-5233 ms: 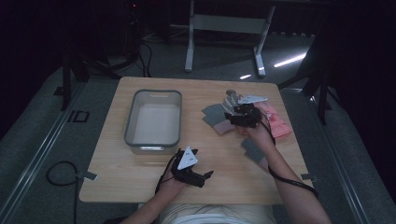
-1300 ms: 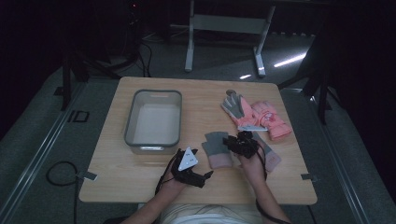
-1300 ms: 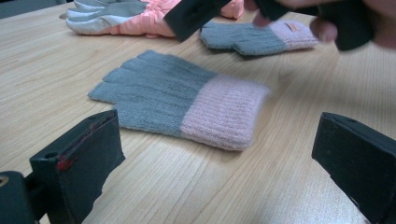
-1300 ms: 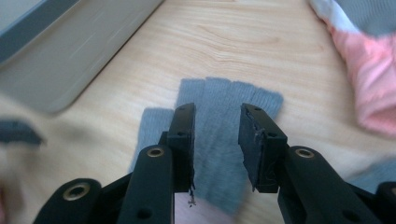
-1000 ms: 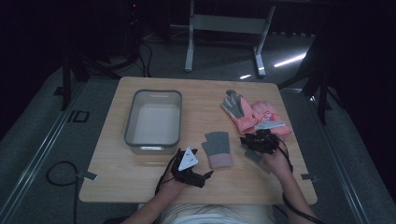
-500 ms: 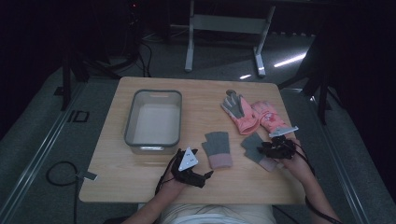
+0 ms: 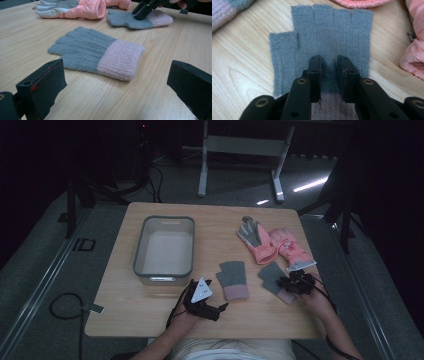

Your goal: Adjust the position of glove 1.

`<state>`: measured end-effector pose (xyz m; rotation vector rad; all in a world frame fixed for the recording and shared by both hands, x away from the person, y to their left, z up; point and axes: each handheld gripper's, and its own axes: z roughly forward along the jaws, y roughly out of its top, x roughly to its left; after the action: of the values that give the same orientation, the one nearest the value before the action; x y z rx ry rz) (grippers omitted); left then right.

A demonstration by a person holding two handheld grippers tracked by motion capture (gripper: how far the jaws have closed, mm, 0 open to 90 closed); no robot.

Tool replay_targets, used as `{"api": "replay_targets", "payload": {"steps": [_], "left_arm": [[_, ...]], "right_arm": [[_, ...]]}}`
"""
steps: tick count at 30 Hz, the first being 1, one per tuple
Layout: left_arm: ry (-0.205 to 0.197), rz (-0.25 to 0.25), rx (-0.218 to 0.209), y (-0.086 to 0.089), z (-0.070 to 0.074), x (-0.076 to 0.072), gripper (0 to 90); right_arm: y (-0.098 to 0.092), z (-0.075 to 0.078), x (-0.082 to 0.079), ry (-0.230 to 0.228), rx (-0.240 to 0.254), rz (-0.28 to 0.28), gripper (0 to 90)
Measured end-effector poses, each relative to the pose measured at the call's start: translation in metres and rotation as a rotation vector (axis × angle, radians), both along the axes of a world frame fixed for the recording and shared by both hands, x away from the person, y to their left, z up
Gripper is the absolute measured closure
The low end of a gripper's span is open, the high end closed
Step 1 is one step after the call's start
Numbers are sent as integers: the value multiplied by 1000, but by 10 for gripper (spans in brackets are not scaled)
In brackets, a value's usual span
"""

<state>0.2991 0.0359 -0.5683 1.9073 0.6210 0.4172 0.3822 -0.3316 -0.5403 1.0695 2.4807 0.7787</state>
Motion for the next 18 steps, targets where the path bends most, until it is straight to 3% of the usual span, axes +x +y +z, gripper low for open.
{"api": "replay_targets", "payload": {"steps": [5,8,10,14,15,18], "left_arm": [[-2,-1,5,0,0,0,12],[-4,-2,2,0,0,0,12],[-4,-1,3,0,0,0,12],[-3,4,9,0,0,0,13],[-5,3,9,0,0,0,12],[-4,3,7,-1,0,-1,12]], "right_arm": [[3,1,-2,2,-11,-27,795],[6,1,-6,-26,-10,-54,845],[7,6,-11,-29,36,-75,851],[9,17,-20,-51,52,-114,851],[9,29,-27,-47,98,-160,851],[10,42,-36,-39,152,-246,851]]}}
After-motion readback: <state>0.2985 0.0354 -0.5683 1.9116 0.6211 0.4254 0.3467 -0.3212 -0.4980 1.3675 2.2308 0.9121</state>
